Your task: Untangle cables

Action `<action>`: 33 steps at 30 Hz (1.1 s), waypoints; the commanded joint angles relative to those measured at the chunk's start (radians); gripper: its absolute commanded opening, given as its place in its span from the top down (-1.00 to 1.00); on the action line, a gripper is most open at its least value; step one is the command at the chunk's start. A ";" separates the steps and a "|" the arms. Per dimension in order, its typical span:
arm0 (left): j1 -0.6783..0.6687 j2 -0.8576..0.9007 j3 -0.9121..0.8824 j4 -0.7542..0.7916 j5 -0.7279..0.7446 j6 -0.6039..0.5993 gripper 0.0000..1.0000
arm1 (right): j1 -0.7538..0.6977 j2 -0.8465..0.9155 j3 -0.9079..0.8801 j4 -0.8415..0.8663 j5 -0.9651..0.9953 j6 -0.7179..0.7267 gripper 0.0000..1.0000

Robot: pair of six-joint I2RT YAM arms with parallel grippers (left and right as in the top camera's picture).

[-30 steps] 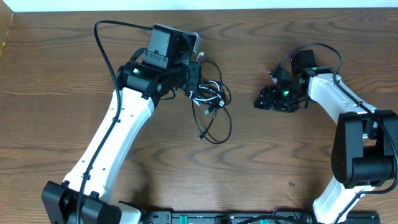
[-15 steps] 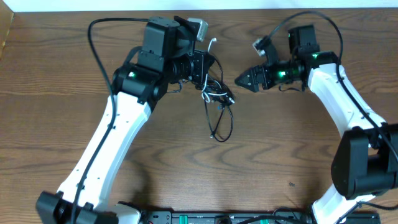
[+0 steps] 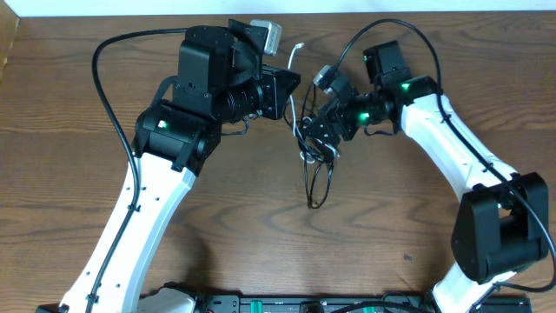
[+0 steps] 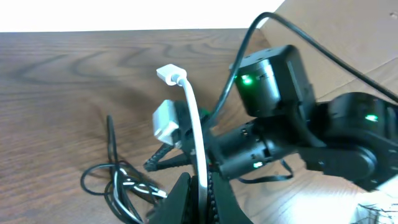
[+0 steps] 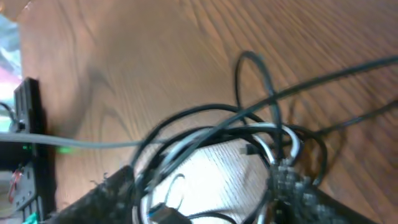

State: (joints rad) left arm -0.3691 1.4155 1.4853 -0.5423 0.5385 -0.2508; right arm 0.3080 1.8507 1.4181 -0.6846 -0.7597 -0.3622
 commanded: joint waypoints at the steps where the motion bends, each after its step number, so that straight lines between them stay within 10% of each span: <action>1: 0.004 -0.012 0.007 0.002 0.031 -0.010 0.85 | -0.004 0.033 -0.008 0.001 0.041 -0.018 -0.21; 21: -0.026 -0.012 0.161 0.212 0.038 -0.004 0.85 | -0.110 -0.047 0.085 -0.030 -0.115 0.204 -0.32; 33: -0.055 0.003 0.168 0.053 0.037 0.083 0.85 | -0.074 -0.079 0.058 -0.117 0.077 0.159 -0.41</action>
State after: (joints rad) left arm -0.4263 1.4155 1.6352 -0.4526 0.5636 -0.2230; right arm 0.2146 1.7660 1.4841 -0.7967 -0.7517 -0.1886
